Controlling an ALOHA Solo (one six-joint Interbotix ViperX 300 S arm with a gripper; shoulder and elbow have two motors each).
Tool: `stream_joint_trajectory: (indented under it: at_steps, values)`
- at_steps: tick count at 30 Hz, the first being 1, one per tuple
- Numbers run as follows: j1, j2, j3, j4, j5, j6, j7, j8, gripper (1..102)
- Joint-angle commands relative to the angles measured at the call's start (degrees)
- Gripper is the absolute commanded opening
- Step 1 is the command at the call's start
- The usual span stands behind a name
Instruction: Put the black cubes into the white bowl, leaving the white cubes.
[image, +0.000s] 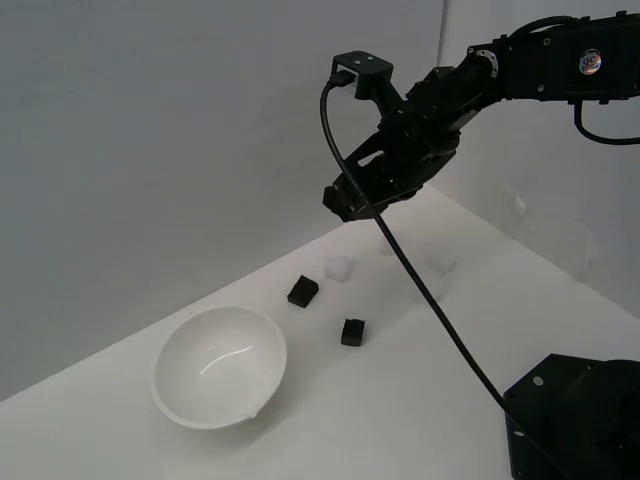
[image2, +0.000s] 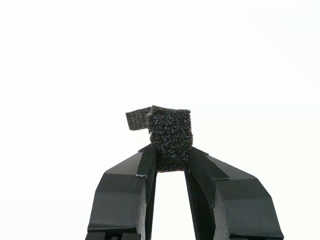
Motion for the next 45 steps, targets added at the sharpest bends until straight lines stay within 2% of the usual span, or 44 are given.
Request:
stream_joint_trajectory:
  at_steps: [1,7,12,18,27,29,45]
  values:
    - [0.0,0.7,1.14,-1.93,-2.37,-1.41,-0.26,0.09,3]
    - [-0.09,-0.53,-0.18,-3.34,-3.78,-1.49,-0.26,0.09,3]
    - [-0.44,-0.26,0.09,-3.34,-3.78,-3.08,-0.26,-0.09,3]
    - [-2.81,-1.05,-0.79,-3.96,-4.39,-3.52,-0.26,-0.18,3]
    - [-5.89,-3.34,-2.99,-7.38,-7.73,-3.52,-0.26,-1.14,3]
    - [-6.77,-4.04,-3.69,-8.0,-8.35,-3.6,-0.26,-2.02,3]
    - [-12.83,-5.1,-4.75,-9.32,-9.67,-3.6,-0.62,-4.13,3]
